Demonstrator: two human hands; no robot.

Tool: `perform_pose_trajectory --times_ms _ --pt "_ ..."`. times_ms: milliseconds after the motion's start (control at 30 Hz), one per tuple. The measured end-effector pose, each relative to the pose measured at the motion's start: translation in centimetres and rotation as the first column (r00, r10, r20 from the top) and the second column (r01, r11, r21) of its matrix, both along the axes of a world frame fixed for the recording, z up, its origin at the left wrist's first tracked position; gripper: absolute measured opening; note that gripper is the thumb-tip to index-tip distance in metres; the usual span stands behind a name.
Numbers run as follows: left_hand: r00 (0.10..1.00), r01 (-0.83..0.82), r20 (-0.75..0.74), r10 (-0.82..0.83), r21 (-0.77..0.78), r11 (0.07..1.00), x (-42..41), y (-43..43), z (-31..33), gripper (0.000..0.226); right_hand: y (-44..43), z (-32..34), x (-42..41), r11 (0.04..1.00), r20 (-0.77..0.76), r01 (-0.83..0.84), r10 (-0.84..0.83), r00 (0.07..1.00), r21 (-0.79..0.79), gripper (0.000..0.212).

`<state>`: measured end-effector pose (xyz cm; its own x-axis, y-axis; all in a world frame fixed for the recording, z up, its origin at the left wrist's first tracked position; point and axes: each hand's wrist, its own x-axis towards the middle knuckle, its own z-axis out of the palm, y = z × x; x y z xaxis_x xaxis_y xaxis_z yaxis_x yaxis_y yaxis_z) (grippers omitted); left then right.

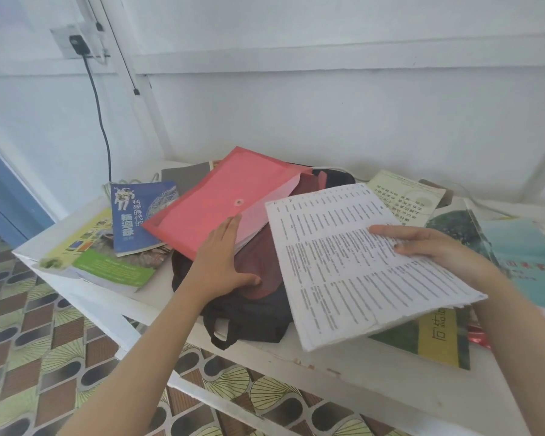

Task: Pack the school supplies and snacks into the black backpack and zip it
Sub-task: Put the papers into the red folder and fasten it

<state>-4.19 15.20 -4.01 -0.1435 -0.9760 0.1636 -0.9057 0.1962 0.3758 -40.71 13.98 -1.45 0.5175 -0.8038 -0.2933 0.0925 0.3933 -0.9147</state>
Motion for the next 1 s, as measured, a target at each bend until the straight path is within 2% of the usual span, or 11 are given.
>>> perform_pose_trajectory --times_ms 67,167,233,500,800,900,967,1000 --pt "0.999 0.038 -0.014 -0.038 0.019 0.999 0.5 0.2 0.1 0.121 -0.2 0.5 0.9 0.999 -0.004 0.04 -0.04 0.999 -0.01 0.081" --pt "0.998 0.063 -0.033 -0.062 0.028 0.998 0.9 0.7 0.2 0.124 -0.8 0.6 2.4 0.989 -0.051 0.143 -0.145 0.988 -0.045 0.051" --pt "0.997 0.074 -0.039 -0.073 0.033 0.997 1.1 1.0 0.2 0.125 -1.1 0.4 3.6 0.977 -0.064 0.206 -0.21 0.976 -0.061 0.041" --pt "0.989 0.114 -0.097 -0.108 0.06 0.992 1.6 1.4 0.2 0.127 -0.5 -0.3 7.9 0.888 -0.001 0.454 -0.455 0.89 -0.068 0.039" --pt "0.985 0.139 -0.109 -0.133 0.049 0.989 0.7 1.9 0.5 0.125 -0.4 -1.9 12.1 0.789 0.102 0.608 -0.6 0.793 -0.089 0.043" --pt "0.98 0.161 -0.126 -0.154 0.041 0.986 0.2 2.1 0.7 0.123 0.1 -2.2 13.7 0.764 -0.008 0.598 -0.618 0.786 -0.242 0.044" --pt "0.978 0.166 -0.133 -0.16 0.035 0.985 0.0 2.2 0.7 0.122 0.6 -2.3 14.7 0.808 -0.141 0.457 -0.536 0.832 -0.373 0.042" --pt "0.979 0.163 -0.133 -0.157 0.035 0.986 0.0 2.2 0.7 0.122 0.8 -2.4 15.0 0.84 -0.201 0.385 -0.482 0.853 -0.383 0.04"
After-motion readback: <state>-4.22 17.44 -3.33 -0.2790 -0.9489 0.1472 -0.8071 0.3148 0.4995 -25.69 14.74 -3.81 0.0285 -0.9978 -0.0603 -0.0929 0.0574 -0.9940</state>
